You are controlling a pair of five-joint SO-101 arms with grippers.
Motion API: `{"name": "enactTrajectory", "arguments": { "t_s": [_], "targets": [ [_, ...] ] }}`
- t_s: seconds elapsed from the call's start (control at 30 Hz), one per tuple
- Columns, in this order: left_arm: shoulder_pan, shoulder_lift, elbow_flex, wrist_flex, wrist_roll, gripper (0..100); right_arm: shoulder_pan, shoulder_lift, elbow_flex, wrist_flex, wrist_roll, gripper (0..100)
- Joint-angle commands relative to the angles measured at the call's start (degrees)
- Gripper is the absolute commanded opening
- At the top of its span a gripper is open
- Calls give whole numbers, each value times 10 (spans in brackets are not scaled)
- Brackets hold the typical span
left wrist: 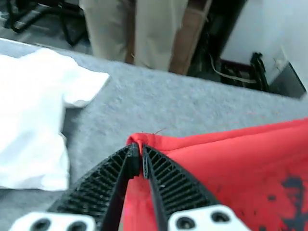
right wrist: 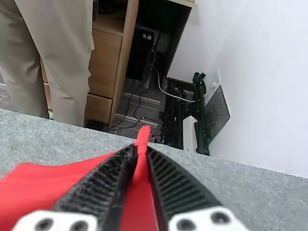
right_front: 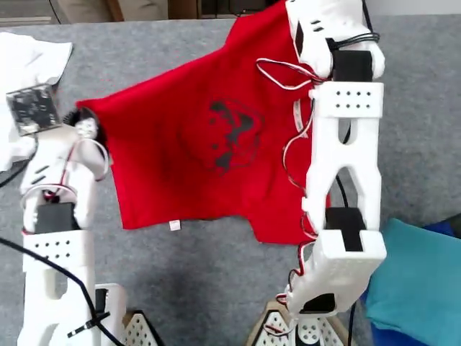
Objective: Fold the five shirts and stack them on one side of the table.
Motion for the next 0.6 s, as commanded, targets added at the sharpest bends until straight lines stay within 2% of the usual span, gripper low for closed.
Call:
{"name": "enactTrajectory", "arguments": {
  "t_s": [0.0,0.13,0.33,0.57],
  "targets": [
    [32,0,16,-10,-1,20,19,-3,-1,-16,2,5],
    [34,-1,38,-1,-1,20,24,-17,-12,36,5,5],
    [35,-2,27,108,-1,20,24,-83,-27,186,7,5],
    [36,-7,26,189,-1,20,26,-127,-25,369,7,5]
  ]
}}
